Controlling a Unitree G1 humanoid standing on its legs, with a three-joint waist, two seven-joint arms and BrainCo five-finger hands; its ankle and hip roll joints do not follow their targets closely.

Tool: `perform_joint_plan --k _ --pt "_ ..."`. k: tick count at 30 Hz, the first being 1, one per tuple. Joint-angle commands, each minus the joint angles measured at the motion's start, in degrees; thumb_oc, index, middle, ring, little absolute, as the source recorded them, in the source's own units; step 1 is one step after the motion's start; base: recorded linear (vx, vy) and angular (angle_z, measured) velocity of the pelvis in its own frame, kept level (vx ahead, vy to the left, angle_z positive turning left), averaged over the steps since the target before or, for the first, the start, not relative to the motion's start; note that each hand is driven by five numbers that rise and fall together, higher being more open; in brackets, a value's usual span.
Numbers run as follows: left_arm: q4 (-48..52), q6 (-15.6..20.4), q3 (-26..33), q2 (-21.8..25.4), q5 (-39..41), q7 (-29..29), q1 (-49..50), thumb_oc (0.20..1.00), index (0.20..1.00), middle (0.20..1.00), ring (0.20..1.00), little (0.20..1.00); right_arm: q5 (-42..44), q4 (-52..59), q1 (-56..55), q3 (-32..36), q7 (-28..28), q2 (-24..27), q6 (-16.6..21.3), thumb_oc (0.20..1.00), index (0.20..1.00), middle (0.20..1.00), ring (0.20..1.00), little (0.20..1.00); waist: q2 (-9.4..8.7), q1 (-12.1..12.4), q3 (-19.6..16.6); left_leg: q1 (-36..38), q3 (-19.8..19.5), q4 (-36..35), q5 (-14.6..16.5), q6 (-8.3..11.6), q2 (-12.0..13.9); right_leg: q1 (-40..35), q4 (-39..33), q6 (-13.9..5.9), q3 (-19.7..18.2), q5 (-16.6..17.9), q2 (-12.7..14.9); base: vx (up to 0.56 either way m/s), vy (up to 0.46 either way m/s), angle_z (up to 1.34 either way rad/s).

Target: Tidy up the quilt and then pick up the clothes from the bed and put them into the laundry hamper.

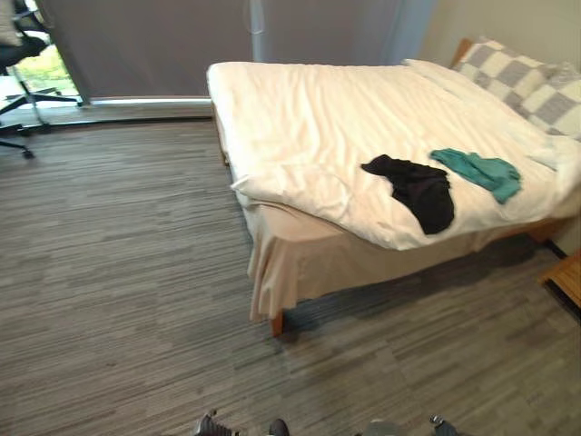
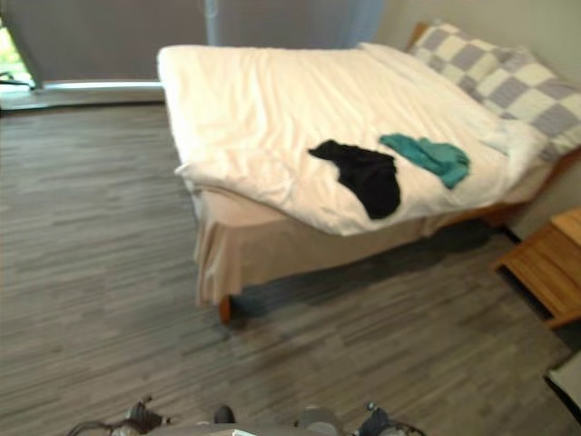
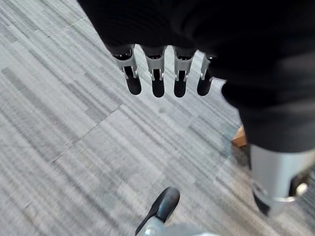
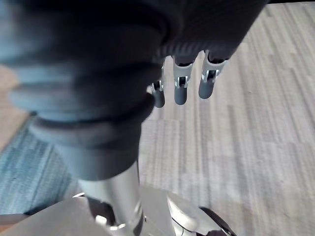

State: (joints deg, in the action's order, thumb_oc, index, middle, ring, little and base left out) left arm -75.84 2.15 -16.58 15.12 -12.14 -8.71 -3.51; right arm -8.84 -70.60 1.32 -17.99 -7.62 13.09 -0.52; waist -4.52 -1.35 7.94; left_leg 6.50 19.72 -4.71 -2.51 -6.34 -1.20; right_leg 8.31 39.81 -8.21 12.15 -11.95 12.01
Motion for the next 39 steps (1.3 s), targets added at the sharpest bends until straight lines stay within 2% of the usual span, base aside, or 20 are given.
perform_joint_plan --k 1,2,3,5,6,9,10,11,13,17,19,20,21,22,23,24,31,33,38,39 --pt "1.9 1.2 -1.2 0.8 -3.9 -0.2 -2.4 1.0 1.0 1.0 1.0 1.0 0.9 2.1 3.2 0.4 0.7 -2.6 1.1 1.0 1.0 1.0 1.0 1.0 0.87 -0.6 4.7 3.3 -0.9 -0.3 4.4 8.39 6.3 -6.0 -24.9 -2.01 -0.3 8.9 -1.5 0.4 -0.274 0.51" --pt "2.6 1.6 -2.3 1.2 -5.3 -0.4 -3.4 1.0 1.0 1.0 1.0 1.0 0.6 1.8 3.1 0.4 0.8 -2.3 0.9 1.0 1.0 1.0 1.0 1.0 0.46 -1.7 4.2 4.2 -2.3 -0.3 5.8 9.94 6.8 -5.1 -37.6 -3.04 -3.0 11.6 -0.7 0.41 -0.27 0.56" --pt "2.7 1.6 -2.3 1.2 -5.3 -0.4 -3.4 1.0 1.0 1.0 1.0 1.0 0.6 1.8 3.1 0.4 0.8 -2.3 0.9 1.0 1.0 1.0 1.0 1.0 0.55 -1.7 4.2 4.3 -2.4 -0.3 5.9 9.97 6.9 -5.5 -38.2 -3.06 -2.9 11.9 -0.9 0.4 -0.287 0.57" --pt "2.8 1.7 -2.1 1.4 -6.0 -0.7 -4.3 1.0 1.0 1.0 1.0 1.0 -0.1 1.2 3.2 -0.2 1.4 -2.0 0.6 1.0 1.0 1.0 1.0 1.0 0.41 -2.5 3.8 6.1 -2.6 -0.3 6.8 11.31 8.2 -3.9 -42.1 -4.7 -6.7 14.9 -0.6 0.33 -0.27 0.43" --pt "2.4 2.3 -2.2 1.2 -5.6 -0.4 -3.8 1.0 1.0 1.0 1.0 1.0 -0.1 1.1 2.7 -0.1 1.3 -2.2 0.6 1.0 1.0 1.0 1.0 1.0 0.41 -2.4 3.4 6.9 -2.6 -0.3 7.3 11.85 8.7 -4.3 -42.3 -4.47 -6.8 14.2 -0.6 0.33 -0.29 0.35" --pt "3.5 3.1 -1.3 0.9 -3.4 -1.4 -3.4 1.0 1.0 1.0 1.0 1.0 0.0 0.3 1.9 0.0 1.3 -1.6 0.7 1.0 1.0 1.0 1.0 1.0 1.57 -2.6 2.8 6.9 -3.5 3.7 5.9 13.15 10.5 -6.7 -43.2 -2.46 -7.2 13.8 -2.7 0.3 -0.298 0.17" --pt "4.3 3.5 -0.8 0.8 -1.9 -1.6 -3.5 1.0 1.0 1.0 1.0 1.0 -0.3 0.1 1.6 0.0 1.1 -1.2 0.9 1.0 1.0 1.0 1.0 1.0 1.97 -2.3 3.2 5.2 -5.1 7.7 4.6 13.73 11.6 -8.3 -44.1 -1.61 -6.1 13.4 -3.4 0.21 -0.421 0.13" --pt "7.6 4.8 2.0 0.4 5.3 -2.2 -4.5 1.0 1.0 1.0 1.0 1.0 -0.5 0.0 1.3 0.2 0.2 0.3 1.2 1.0 1.0 1.0 1.0 1.0 1.99 -1.6 5.1 -0.6 -7.8 17.6 0.6 15.17 13.1 -11.5 -44.8 0.48 -3.6 12.2 -3.5 0.1 -0.317 0.26" --pt "9.3 5.5 3.3 0.6 7.8 -2.7 -5.0 1.0 1.0 1.0 1.0 1.0 -0.8 -0.2 1.1 0.3 -0.2 0.7 1.2 1.0 1.0 1.0 1.0 1.0 1.8 -1.5 5.6 -3.0 -7.8 19.7 -0.6 15.23 13.5 -12.2 -44.8 0.85 -2.0 11.4 -3.1 0.06 -0.185 0.56" --pt "27.7 9.0 6.6 3.8 11.5 -7.5 -5.1 1.0 1.0 1.0 1.0 1.0 -2.9 0.4 0.7 0.5 -1.6 2.4 1.2 1.0 1.0 1.0 1.0 1.0 2.57 -0.6 5.8 -6.0 -6.7 12.9 1.6 13.99 9.2 -13.7 -44.8 0.51 -0.6 9.8 -2.7 0.12 -0.052 0.22" --pt "40.1 10.4 10.1 7.3 12.1 -10.4 -3.8 1.0 1.0 1.0 1.0 1.0 -3.1 3.6 -0.8 1.9 -2.2 3.2 1.3 1.0 1.0 1.0 1.0 1.0 3.7 -1.2 5.6 -4.3 -5.2 7.8 1.8 14.4 9.3 -14.3 -44.8 0.13 0.0 9.0 -3.1 0.14 0.038 0.2" --pt "40.2 10.3 10.1 7.3 12.0 -10.4 -3.8 1.0 1.0 1.0 1.0 1.0 -3.1 3.6 -0.9 1.9 -2.2 3.2 1.2 1.0 1.0 1.0 1.0 1.0 3.68 -1.2 5.5 -4.4 -5.2 7.7 1.7 14.38 9.3 -14.1 -44.8 0.15 -0.1 9.1 -3.1 0.18 0.054 0.02" --pt "47.8 11.4 11.3 10.4 9.6 -12.1 -4.6 1.0 1.0 1.0 1.0 1.0 -3.2 7.0 -2.5 2.4 -2.5 3.4 1.8 1.0 1.0 1.0 1.0 1.0 4.07 -2.1 5.5 -2.9 -4.8 5.8 1.8 14.64 9.1 -14.7 -44.8 0.02 0.2 9.2 -3.4 0.08 0.022 -0.23" --pt "47.9 11.3 11.4 10.4 9.6 -12.1 -4.5 1.0 1.0 1.0 1.0 1.0 -3.2 7.0 -2.6 2.4 -2.5 3.4 1.8 1.0 1.0 1.0 1.0 1.0 4.06 -2.1 5.4 -3.0 -4.8 5.7 1.6 14.62 9.0 -14.6 -44.8 0.05 0.2 9.3 -3.4 0.2 0.065 -0.15" --pt "55.8 11.7 11.2 14.6 4.6 -12.1 -8.5 1.0 1.0 1.0 1.0 1.0 -3.5 8.3 -3.9 0.3 -1.5 2.6 2.6 1.0 1.0 1.0 1.0 1.0 4.66 -3.4 4.9 0.1 -2.2 2.5 1.7 14.37 9.1 -14.4 -44.8 -0.41 -1.1 9.5 -3.9 0.13 0.049 -0.14" --pt "56.5 11.6 10.5 15.3 3.5 -11.7 -10.2 1.0 1.0 1.0 1.0 1.0 -3.8 8.4 -4.3 -0.4 -1.1 2.3 2.7 1.0 1.0 1.0 1.0 1.0 4.76 -3.8 4.5 0.5 -1.4 1.6 1.4 14.38 9.2 -14.1 -44.8 -0.47 -1.3 9.7 -4.0 0.14 0.05 -0.11" --pt "49.6 7.9 1.6 18.0 -3.7 -13.4 -27.9 1.0 1.0 1.0 1.0 1.0 -4.6 7.6 -4.7 -2.9 -0.1 2.7 2.6 1.0 1.0 1.0 1.0 1.0 4.8 -7.2 4.8 2.4 1.9 -0.3 1.8 14.28 9.4 -12.1 -44.8 -1.58 -4.0 10.9 -4.2 0.03 0.022 -0.38" --pt "39.0 5.3 -3.6 17.5 -5.0 -13.3 -37.1 1.0 1.0 1.0 1.0 1.0 -4.6 7.5 -3.7 -3.4 -0.5 3.8 2.6 1.0 1.0 1.0 1.0 1.0 4.7 -9.1 5.4 1.5 3.5 -0.3 2.1 14.08 9.3 -9.2 -44.6 -2.2 -5.9 12.2 -4.3 -0.05 0.043 -0.32" --pt "23.3 2.9 -8.1 14.8 -4.2 -11.3 -44.4 1.0 1.0 1.0 1.0 1.0 -3.4 7.0 -2.0 -3.4 -1.3 4.4 2.4 1.0 1.0 1.0 1.0 1.0 4.35 -10.7 6.6 -0.5 4.9 -0.3 1.9 13.89 9.6 -5.3 -44.0 -2.86 -7.3 13.4 -4.4 -0.06 0.029 -0.38" --pt "21.0 2.6 -8.8 14.1 -4.4 -10.8 -45.0 0.784 0.784 0.784 0.784 0.784 -3.0 6.9 -1.4 -3.4 -1.5 4.6 2.4 1.0 1.0 1.0 1.0 1.0 4.14 -10.8 7.0 -1.0 4.9 -0.3 1.8 13.82 9.6 -4.5 -43.8 -2.9 -7.5 13.5 -4.4 -0.06 0.01 -0.34"
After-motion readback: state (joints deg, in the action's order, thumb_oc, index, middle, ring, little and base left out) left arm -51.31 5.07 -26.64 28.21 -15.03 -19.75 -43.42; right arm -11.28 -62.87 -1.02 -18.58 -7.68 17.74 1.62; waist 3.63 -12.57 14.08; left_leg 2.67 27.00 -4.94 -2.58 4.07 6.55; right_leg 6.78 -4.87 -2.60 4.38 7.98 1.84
